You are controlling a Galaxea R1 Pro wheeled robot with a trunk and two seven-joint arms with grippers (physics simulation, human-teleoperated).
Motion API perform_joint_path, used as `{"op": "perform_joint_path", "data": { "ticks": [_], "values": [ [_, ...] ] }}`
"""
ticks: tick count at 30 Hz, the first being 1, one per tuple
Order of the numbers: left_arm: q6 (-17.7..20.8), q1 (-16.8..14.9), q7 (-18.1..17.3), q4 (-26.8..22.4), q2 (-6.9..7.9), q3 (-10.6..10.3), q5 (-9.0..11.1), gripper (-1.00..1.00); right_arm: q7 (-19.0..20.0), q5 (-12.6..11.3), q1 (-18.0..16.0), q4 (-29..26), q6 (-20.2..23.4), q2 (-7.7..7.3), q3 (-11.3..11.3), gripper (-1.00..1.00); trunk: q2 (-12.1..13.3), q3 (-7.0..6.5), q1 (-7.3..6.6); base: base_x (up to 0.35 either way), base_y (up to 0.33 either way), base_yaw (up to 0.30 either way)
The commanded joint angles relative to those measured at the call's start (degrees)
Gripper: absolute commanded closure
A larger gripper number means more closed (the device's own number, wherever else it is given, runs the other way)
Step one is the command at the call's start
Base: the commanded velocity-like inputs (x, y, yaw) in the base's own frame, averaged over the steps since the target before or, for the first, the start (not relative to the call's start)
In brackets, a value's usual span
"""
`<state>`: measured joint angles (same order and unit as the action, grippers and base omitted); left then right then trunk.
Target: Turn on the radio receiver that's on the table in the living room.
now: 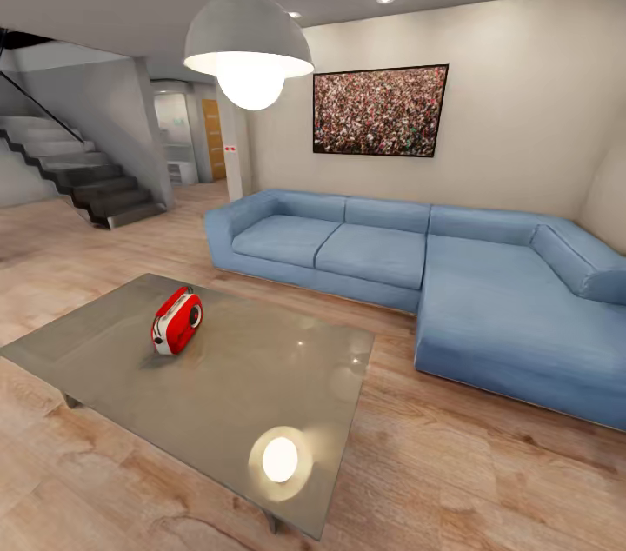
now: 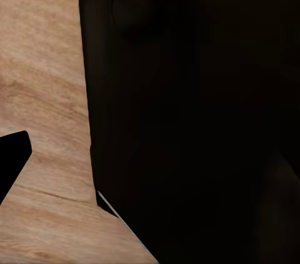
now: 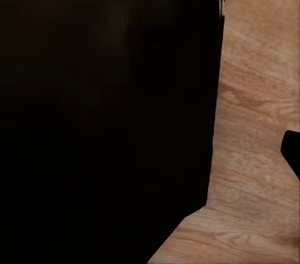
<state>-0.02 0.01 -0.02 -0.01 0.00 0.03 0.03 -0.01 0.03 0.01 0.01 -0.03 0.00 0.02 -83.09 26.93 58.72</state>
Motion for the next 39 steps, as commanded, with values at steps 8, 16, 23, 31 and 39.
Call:
{"op": "perform_joint_path", "data": {
  "ticks": [8, 16, 23, 31, 39],
  "values": [
    [-0.2, 0.1, -0.2, -1.7, 0.16, 0.5, 1.2, -1.0, -0.3, 0.5, -0.1, -0.2, -0.7, 0.08, 0.2, -1.0, 0.0, -0.01, 0.01, 0.0, 0.0, 0.0],
    [-0.2, 0.1, -0.2, -1.7, 0.18, 0.6, 1.5, -1.0, -0.4, 0.2, -0.1, -0.2, -0.7, 0.08, 0.3, -1.0, 0.0, -0.01, 0.01, 0.0, 0.0, 0.0],
    [-0.2, 0.1, -0.2, -1.7, 0.18, 0.5, 1.5, -1.0, -0.5, 0.3, -0.1, -0.2, -0.6, 0.03, 0.5, -1.0, 0.0, -0.01, 0.01, 0.0, 0.0, 0.0],
    [-0.2, 0.1, -0.2, -1.7, 0.11, 0.5, 1.5, -1.0, -0.5, 0.6, -0.1, -0.2, -0.6, -0.02, 0.5, -1.0, 0.0, -0.01, 0.01, 0.0, 0.0, 0.0],
    [-0.1, 0.1, -0.1, -1.7, 0.16, 0.4, 1.5, -1.0, -0.5, 0.8, -0.1, -0.2, -0.6, -0.01, 0.6, -1.0, 0.0, -0.01, 0.01, 0.019, 0.0, 0.0]
  ]
}}
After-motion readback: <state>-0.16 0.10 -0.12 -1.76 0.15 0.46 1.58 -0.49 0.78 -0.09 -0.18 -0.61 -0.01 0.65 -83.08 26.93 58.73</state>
